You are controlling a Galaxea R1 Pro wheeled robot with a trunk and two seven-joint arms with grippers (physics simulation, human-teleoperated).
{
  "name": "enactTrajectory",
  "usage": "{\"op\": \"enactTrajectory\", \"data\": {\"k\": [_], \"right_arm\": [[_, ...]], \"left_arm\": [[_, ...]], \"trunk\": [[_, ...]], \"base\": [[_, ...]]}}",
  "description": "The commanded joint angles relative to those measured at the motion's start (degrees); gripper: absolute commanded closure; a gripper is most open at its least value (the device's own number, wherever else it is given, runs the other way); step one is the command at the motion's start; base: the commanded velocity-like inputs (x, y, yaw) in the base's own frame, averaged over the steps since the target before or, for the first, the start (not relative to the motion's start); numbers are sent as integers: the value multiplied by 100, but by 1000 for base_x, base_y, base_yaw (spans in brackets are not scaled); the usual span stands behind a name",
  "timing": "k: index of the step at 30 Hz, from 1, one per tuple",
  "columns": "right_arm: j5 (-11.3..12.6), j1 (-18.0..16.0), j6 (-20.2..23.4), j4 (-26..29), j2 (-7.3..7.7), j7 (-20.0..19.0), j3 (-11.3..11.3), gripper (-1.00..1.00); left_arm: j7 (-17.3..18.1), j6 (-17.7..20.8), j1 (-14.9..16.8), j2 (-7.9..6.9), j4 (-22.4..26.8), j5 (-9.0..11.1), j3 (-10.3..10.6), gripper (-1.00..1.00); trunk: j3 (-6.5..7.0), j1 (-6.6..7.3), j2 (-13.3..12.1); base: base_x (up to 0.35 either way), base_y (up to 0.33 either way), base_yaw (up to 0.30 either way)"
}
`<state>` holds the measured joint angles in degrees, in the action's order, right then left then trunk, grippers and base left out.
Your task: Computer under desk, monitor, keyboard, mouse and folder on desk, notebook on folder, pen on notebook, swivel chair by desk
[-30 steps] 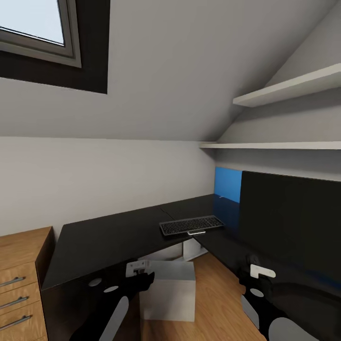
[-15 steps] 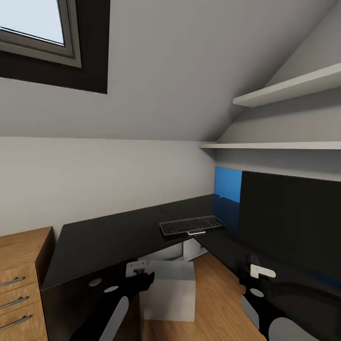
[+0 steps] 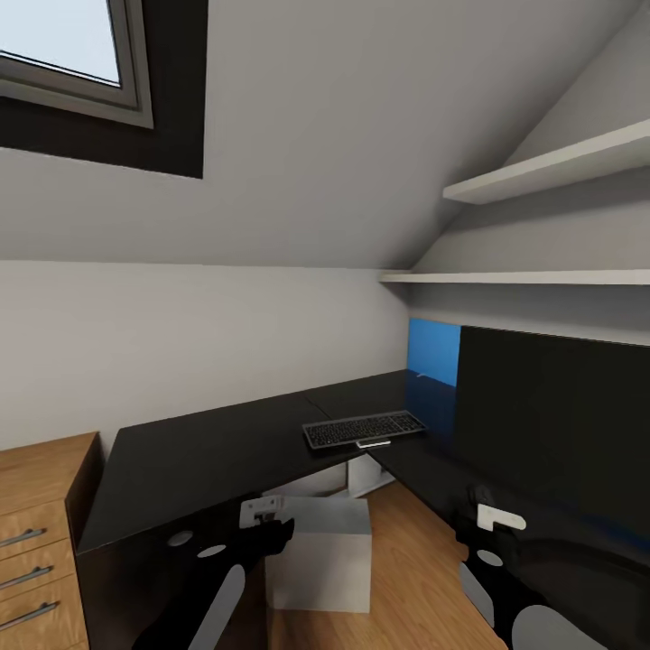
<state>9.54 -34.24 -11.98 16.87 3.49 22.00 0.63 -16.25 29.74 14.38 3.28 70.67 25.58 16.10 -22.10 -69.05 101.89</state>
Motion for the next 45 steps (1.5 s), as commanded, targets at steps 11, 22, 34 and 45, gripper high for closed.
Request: {"op": "enactTrajectory", "data": {"k": [11,22,34,45], "right_arm": [[60,-3,-41,-7,3,15,-19,-100],[59,-3,-40,-3,3,5,-16,-100],[59,-3,-37,-5,3,2,-11,-100],[56,-3,-41,-7,-6,15,-3,-100]], "left_arm": [[-54,15,4,-13,8,61,1,-100],[-54,14,4,-20,8,61,1,-100],[-54,14,4,-20,8,61,-1,-100],[-54,14,4,-20,0,59,1,-100]], "trunk": [[-8,0,4],[2,0,4],[3,0,4],[13,0,4]], "base": [[0,0,-10],[0,0,-20],[0,0,-1],[0,0,-22]]}}
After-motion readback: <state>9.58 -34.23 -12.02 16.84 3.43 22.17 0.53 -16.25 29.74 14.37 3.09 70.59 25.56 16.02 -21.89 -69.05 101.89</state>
